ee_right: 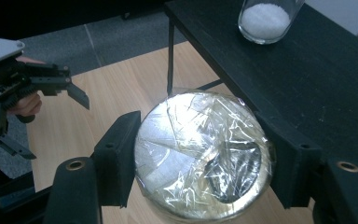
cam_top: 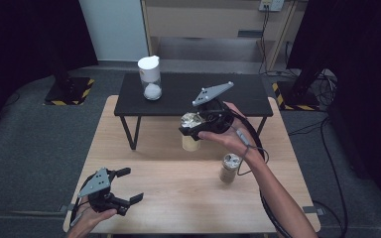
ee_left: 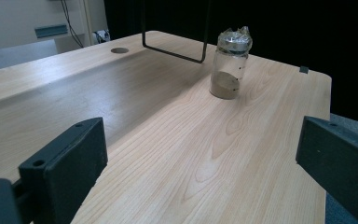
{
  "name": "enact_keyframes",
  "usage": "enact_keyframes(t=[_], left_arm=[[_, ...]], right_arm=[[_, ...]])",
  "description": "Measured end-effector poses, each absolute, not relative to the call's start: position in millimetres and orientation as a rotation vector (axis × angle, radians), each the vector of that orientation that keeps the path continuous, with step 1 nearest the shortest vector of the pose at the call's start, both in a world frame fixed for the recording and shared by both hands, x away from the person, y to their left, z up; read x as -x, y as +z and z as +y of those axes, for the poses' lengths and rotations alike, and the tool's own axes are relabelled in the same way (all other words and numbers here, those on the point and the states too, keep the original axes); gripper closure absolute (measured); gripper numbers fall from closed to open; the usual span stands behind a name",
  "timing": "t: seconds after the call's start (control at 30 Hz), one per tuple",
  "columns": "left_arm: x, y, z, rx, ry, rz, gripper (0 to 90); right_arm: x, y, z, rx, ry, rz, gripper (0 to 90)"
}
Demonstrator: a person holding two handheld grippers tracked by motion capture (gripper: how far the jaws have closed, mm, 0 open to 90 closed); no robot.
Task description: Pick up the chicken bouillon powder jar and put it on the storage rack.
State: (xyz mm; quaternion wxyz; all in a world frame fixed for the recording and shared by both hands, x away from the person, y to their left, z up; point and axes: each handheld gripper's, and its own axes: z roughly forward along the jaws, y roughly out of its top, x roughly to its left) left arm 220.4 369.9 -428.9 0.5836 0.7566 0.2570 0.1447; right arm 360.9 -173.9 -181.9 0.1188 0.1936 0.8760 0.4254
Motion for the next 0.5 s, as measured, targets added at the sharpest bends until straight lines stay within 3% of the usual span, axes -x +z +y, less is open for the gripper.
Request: enact_keyframes(t=[0.5], left_arm=[[-221.0,-429.1,370.2,-1.766,0.332,0.602,1.1]], right_arm=[[-371.8,-146.4,-172.4,-0.644,1.234,2.508,35.5]])
